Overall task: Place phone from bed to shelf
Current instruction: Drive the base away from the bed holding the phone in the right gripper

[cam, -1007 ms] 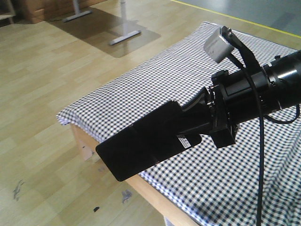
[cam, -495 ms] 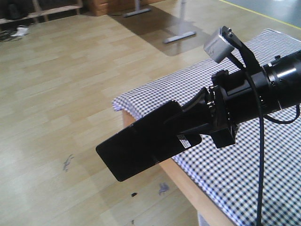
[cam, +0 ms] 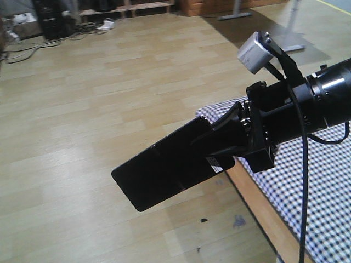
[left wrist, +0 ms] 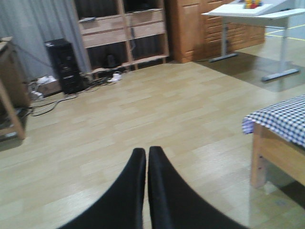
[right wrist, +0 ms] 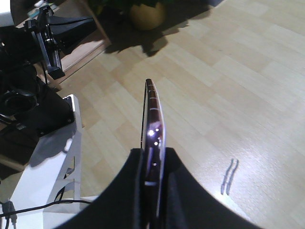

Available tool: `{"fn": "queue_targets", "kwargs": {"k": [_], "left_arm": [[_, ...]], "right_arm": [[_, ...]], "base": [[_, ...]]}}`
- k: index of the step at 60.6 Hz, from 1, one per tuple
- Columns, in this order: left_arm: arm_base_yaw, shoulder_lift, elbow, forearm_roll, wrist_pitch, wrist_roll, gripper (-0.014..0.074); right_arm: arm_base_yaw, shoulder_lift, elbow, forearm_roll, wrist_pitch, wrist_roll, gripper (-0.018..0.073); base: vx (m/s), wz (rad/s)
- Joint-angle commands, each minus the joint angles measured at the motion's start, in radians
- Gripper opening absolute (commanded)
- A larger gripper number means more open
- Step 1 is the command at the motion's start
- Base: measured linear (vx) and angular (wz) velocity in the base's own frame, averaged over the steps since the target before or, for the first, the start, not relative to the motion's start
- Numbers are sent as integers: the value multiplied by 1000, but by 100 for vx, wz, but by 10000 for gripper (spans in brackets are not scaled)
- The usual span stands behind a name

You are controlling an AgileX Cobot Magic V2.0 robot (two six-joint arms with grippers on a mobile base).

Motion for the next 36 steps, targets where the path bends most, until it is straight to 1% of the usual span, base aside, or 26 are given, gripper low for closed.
{"fn": "queue_targets", "kwargs": {"k": [1, 20, 36], "left_arm": [[-6, -13, -22, -9, -72, -6, 1], [-6, -13, -22, -9, -72, -6, 1], [-6, -13, -22, -9, -72, -6, 1]], "right_arm": [[2, -36, -27, 77, 55, -4, -2], [2, -36, -27, 77, 55, -4, -2], [2, -36, -27, 77, 55, -4, -2]], "base": [[-9, 52], [-8, 47], [-3, 32]]}}
